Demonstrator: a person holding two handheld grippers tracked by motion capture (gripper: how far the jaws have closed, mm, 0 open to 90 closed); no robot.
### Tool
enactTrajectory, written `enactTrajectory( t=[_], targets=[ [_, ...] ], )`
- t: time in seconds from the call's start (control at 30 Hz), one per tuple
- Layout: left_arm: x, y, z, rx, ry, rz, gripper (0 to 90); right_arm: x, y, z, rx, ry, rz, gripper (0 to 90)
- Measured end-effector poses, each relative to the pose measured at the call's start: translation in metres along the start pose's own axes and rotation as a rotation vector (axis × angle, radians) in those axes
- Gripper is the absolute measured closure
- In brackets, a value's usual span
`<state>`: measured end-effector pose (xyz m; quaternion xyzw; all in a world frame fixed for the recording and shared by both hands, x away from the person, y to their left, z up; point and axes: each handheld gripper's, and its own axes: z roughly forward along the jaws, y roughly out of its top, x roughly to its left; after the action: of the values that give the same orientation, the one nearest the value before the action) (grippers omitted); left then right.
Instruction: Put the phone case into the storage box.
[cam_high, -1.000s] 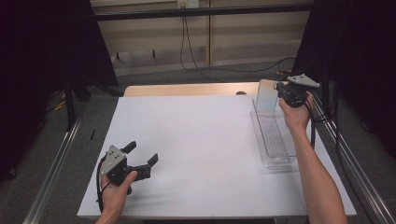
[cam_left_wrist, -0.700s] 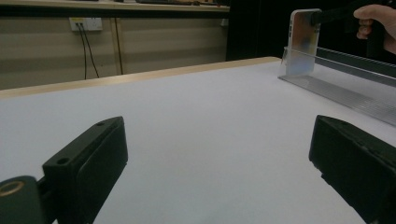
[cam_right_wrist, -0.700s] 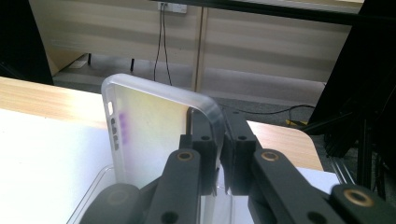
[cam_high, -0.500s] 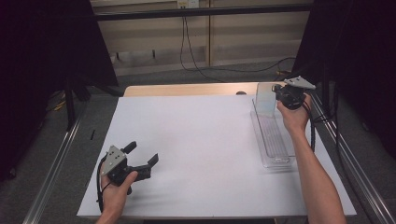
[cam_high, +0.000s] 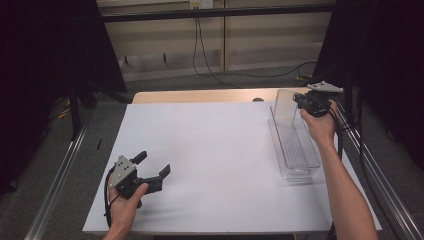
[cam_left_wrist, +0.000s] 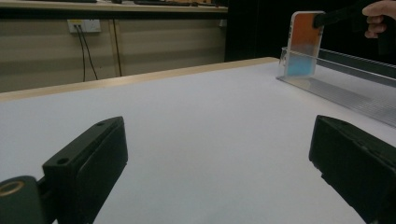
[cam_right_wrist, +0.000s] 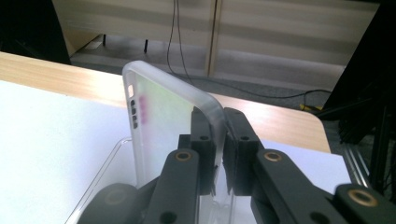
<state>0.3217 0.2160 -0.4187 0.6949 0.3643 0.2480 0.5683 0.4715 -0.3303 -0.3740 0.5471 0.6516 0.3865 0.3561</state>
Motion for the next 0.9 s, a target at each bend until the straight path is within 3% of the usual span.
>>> enactTrajectory(
  t=[0.37,0.57,0.9],
  targets=[
    [0.000,0.000,0.001,0.004,-0.003,0.005,4.5,-0.005,0.005,-0.009,0.107,0.033,-0.002,83.6],
    [-0.001,0.000,0.001,0.008,-0.003,0.006,4.5,-0.002,0.012,-0.009,0.163,0.019,-0.043,84.1],
    [0.000,0.000,0.000,0.005,0.001,0.009,4.5,-0.001,0.012,-0.003,0.126,-0.002,-0.076,84.8]
  ],
)
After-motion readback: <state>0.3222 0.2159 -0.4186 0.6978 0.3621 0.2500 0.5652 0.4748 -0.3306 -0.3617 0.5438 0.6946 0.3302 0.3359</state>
